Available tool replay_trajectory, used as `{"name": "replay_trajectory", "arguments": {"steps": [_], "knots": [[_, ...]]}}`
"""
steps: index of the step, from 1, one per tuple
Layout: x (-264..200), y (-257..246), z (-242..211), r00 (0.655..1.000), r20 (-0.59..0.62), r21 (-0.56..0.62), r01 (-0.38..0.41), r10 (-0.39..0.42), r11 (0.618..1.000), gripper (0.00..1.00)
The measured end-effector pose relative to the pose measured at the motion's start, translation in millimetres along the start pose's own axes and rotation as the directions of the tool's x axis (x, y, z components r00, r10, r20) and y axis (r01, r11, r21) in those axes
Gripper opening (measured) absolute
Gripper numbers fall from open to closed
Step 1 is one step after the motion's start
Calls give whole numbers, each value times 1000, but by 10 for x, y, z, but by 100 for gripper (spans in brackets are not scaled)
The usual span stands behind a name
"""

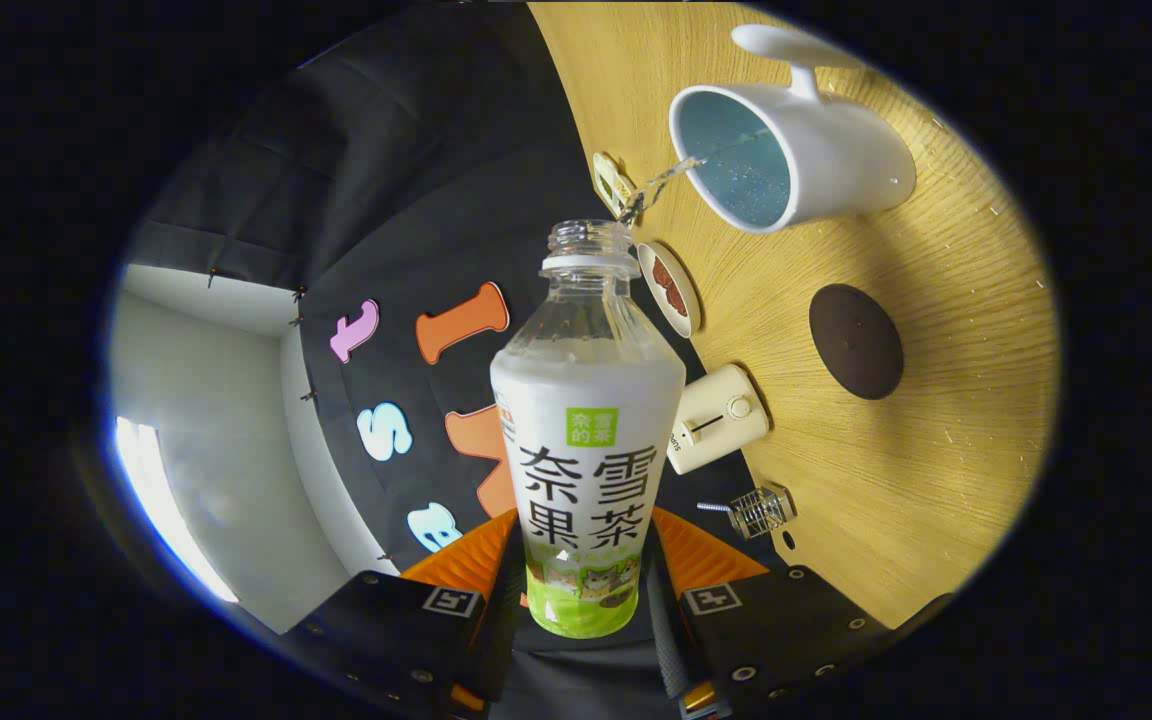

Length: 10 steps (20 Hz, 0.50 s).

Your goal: Take the bottle from table, then pour the juice into the cup, finally place the bottle on the coaster

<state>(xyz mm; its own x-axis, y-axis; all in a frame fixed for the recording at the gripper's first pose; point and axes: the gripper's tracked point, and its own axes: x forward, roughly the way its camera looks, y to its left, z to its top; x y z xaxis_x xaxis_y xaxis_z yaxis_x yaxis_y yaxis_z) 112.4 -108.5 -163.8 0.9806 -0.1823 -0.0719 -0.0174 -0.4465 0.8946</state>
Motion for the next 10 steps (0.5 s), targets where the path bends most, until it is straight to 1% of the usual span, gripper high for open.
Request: {"name": "replay_trajectory", "arguments": {"steps": [4, 10], "knots": [[-1, 11, 9, 1000, 11, 33, 4, -4, 999, 59], [21, 58, -9, 1000, 25, 85, -13, 11, 996, 59]]}}
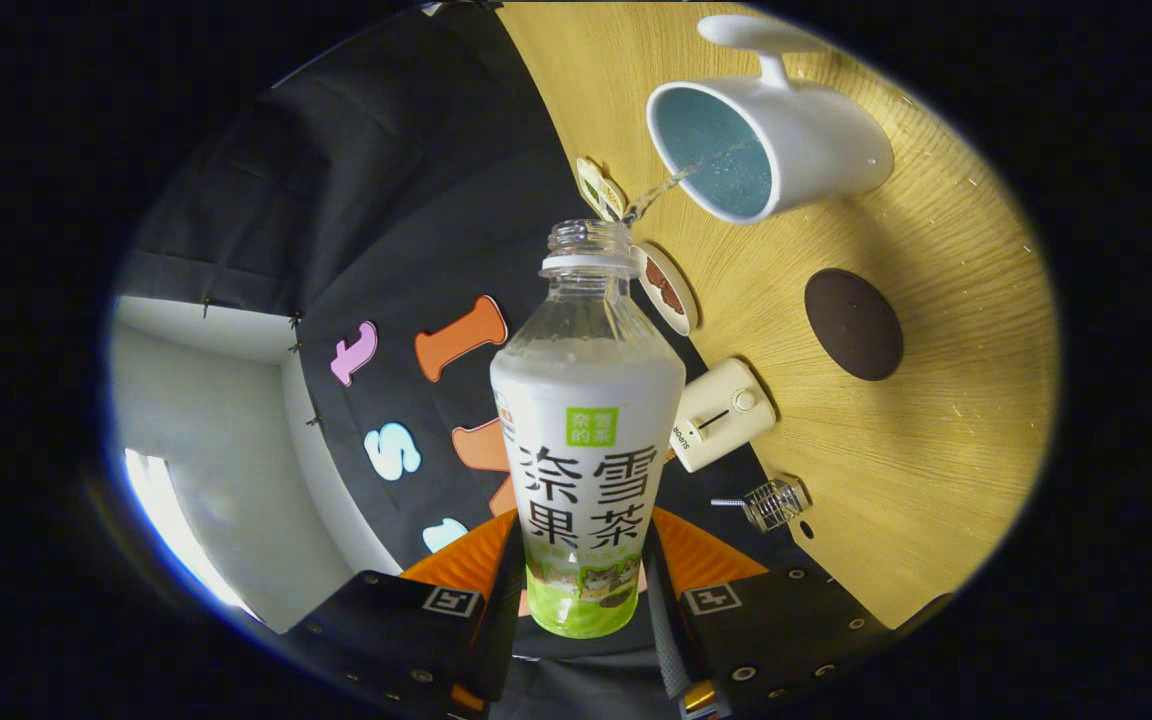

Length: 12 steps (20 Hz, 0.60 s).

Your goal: Take the bottle from table, then pour the juice into the cup, finally place the bottle on the coaster

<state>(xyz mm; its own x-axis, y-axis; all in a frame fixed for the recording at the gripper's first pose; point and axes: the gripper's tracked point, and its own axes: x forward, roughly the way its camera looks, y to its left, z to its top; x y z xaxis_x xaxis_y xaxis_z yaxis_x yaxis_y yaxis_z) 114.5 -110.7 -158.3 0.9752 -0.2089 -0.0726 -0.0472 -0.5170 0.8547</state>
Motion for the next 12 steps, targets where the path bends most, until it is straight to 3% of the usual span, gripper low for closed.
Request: {"name": "replay_trajectory", "arguments": {"steps": [12], "knots": [[44, 77, 4, 998, 46, 85, -52, 49, 995, 59]]}}
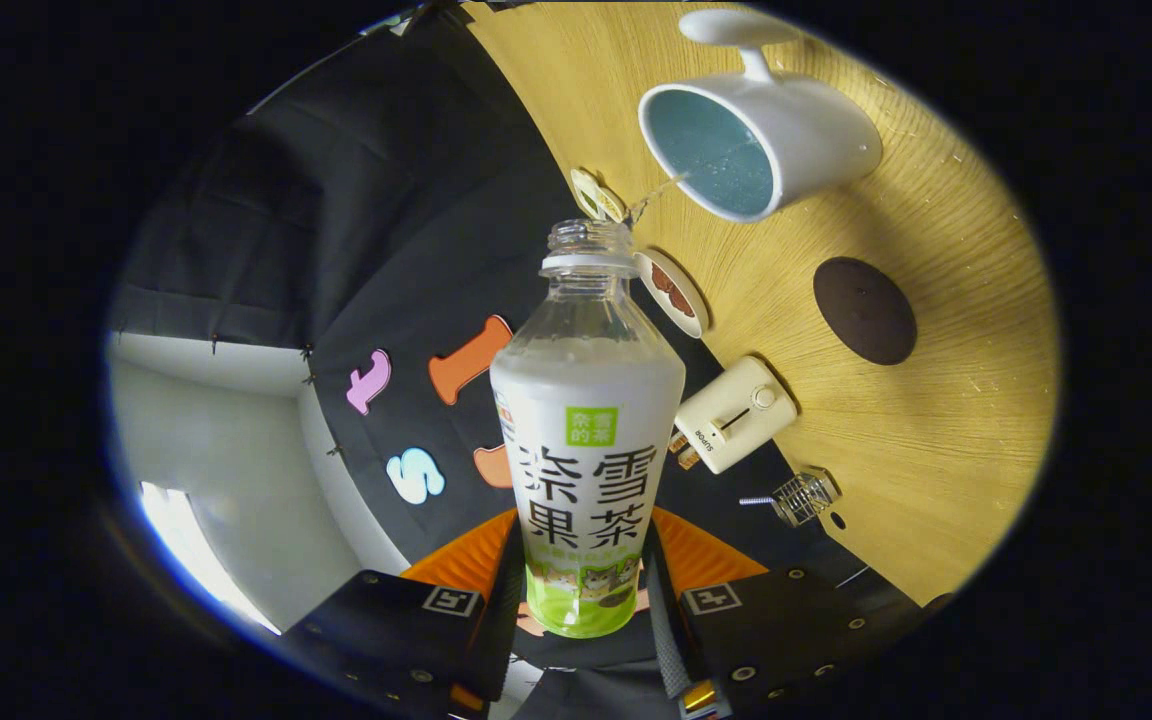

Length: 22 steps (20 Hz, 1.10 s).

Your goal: Take the bottle from table, then pour the juice into the cup, finally place the bottle on the coaster

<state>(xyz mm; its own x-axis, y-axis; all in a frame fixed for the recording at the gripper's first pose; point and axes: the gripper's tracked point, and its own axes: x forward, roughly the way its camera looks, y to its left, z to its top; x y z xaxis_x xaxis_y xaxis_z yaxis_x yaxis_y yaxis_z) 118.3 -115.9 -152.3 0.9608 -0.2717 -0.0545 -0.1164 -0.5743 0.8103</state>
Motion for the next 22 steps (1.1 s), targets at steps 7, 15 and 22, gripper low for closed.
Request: {"name": "replay_trajectory", "arguments": {"steps": [7, 15, 22], "knots": [[3, 28, -3, 1000, 9, 25, -16, 16, 1000, 59], [10, -196, 156, 998, 35, -36, 44, -43, 998, 59], [-78, -601, 408, 983, 62, -301, 184, -174, 936, 59]]}}
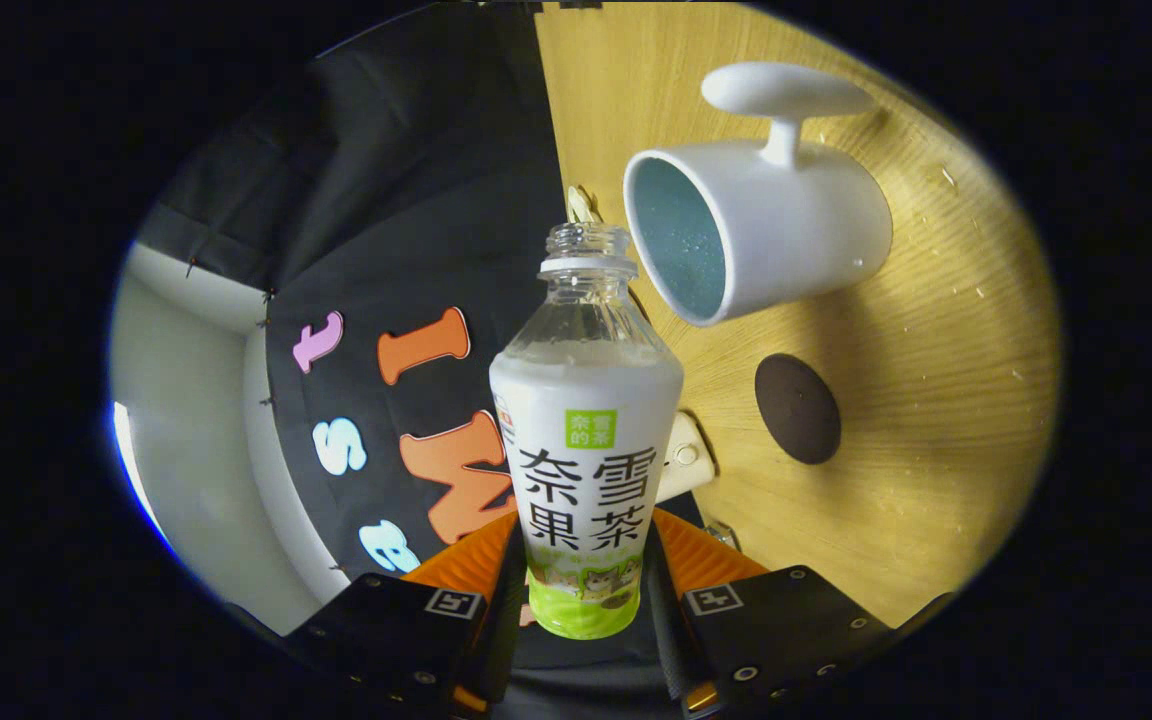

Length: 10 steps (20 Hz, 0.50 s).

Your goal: Take the bottle from table, then pour the juice into the cup, finally place the bottle on the coaster

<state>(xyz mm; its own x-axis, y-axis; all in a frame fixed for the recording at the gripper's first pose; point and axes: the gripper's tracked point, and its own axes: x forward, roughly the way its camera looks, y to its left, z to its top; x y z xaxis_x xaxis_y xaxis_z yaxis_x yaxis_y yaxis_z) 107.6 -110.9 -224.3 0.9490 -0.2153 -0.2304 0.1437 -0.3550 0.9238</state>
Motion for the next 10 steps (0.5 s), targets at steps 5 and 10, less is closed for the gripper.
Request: {"name": "replay_trajectory", "arguments": {"steps": [5, 10], "knots": [[46, -34, 19, 999, 0, -365, 32, -34, 931, 59], [100, 230, 52, 1000, 13, -689, 10, -1, 724, 59]]}}
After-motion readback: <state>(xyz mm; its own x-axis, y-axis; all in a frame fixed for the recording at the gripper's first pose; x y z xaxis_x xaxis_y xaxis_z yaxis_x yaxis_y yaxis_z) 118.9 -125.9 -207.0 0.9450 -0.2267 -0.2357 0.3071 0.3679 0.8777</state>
